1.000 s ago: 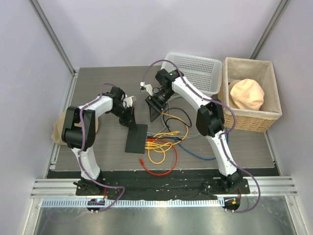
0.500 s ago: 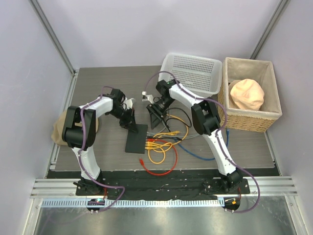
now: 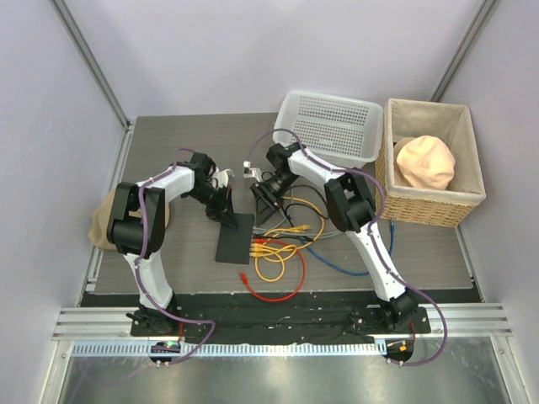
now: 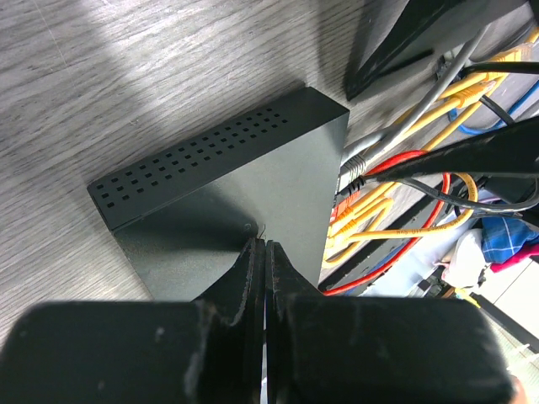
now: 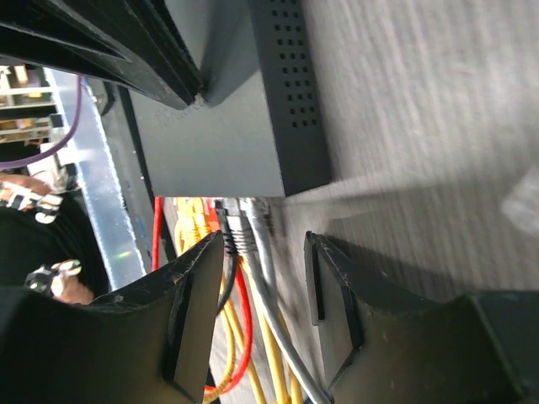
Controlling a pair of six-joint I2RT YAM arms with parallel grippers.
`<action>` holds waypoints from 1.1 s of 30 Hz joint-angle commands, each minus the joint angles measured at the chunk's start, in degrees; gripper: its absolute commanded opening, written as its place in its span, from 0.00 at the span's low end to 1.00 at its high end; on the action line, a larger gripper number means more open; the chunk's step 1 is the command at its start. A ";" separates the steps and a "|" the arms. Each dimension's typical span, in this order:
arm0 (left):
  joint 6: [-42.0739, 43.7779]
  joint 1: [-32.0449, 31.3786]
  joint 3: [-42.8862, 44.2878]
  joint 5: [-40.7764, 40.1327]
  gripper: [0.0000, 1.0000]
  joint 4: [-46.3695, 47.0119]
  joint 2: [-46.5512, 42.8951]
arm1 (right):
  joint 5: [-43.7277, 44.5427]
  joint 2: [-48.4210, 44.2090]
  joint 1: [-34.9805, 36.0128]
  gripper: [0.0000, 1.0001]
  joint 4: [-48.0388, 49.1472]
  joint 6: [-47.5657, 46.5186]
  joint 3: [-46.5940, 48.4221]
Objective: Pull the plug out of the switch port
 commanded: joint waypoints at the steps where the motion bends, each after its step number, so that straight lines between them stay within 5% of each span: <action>1: 1.84 -0.12 -1.77 -7.24 0.00 0.31 2.32 | -0.48 2.63 2.66 0.52 1.31 -0.40 -0.97; 26: 3.25 -1.18 -2.91 -8.56 0.00 0.75 1.36 | 0.93 6.06 2.05 0.40 3.24 0.56 -2.63; 33: 3.43 -1.09 -3.00 -9.17 0.00 0.75 1.01 | 2.68 5.88 1.88 0.29 6.40 4.25 -2.81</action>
